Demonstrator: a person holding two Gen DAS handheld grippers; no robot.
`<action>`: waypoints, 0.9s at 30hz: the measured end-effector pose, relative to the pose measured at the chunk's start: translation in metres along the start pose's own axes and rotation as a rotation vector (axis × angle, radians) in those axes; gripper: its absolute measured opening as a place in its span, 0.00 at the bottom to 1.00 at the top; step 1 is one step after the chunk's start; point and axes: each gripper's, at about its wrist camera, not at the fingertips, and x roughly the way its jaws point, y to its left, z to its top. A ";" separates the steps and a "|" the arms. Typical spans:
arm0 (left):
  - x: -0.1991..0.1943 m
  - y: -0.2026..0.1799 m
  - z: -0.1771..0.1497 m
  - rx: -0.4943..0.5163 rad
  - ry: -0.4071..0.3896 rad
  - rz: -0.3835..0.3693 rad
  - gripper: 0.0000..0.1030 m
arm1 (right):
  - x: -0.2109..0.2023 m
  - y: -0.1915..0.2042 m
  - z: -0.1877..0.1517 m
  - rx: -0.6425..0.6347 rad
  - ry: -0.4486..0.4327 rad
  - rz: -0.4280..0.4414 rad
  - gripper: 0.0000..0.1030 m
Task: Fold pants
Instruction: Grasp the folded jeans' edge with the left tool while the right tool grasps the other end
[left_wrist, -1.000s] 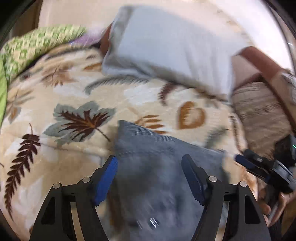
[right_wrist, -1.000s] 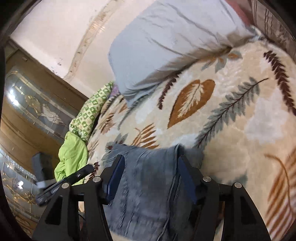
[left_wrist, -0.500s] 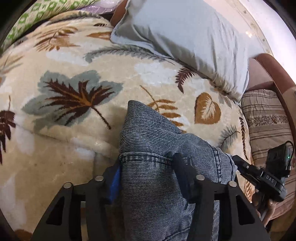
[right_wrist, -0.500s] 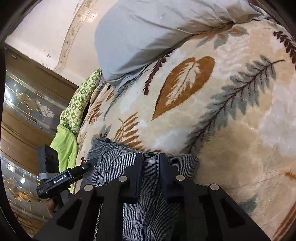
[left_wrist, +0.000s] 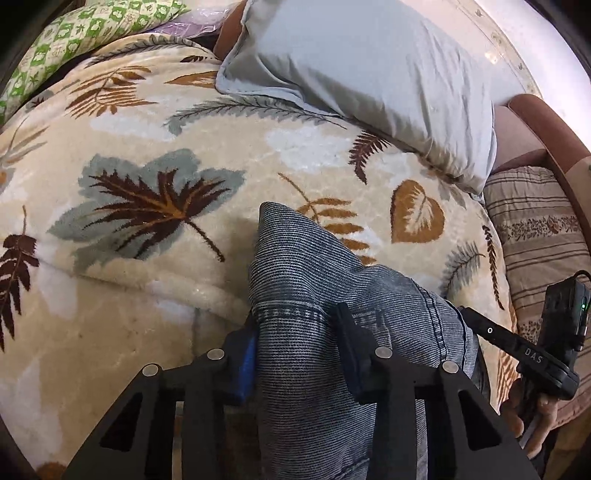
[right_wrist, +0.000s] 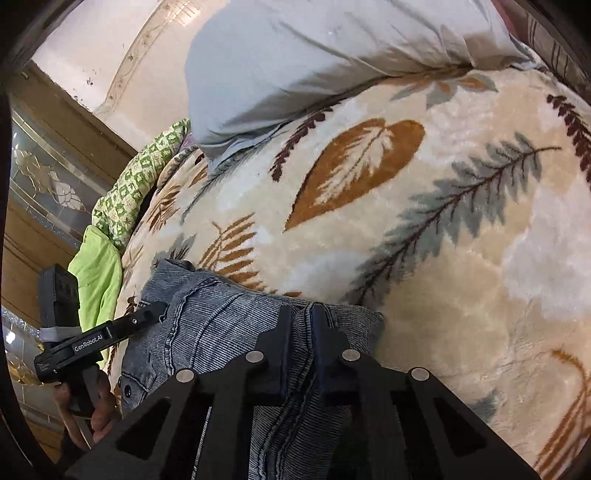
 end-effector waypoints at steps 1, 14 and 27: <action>-0.001 0.002 0.000 -0.013 0.001 -0.008 0.39 | -0.001 -0.001 0.000 0.006 -0.001 0.006 0.10; -0.008 0.023 0.007 -0.116 -0.035 -0.062 0.45 | -0.012 -0.013 -0.001 0.063 -0.033 0.104 0.15; -0.004 0.009 0.003 -0.075 -0.034 -0.030 0.37 | -0.015 0.005 -0.018 0.006 0.011 0.071 0.19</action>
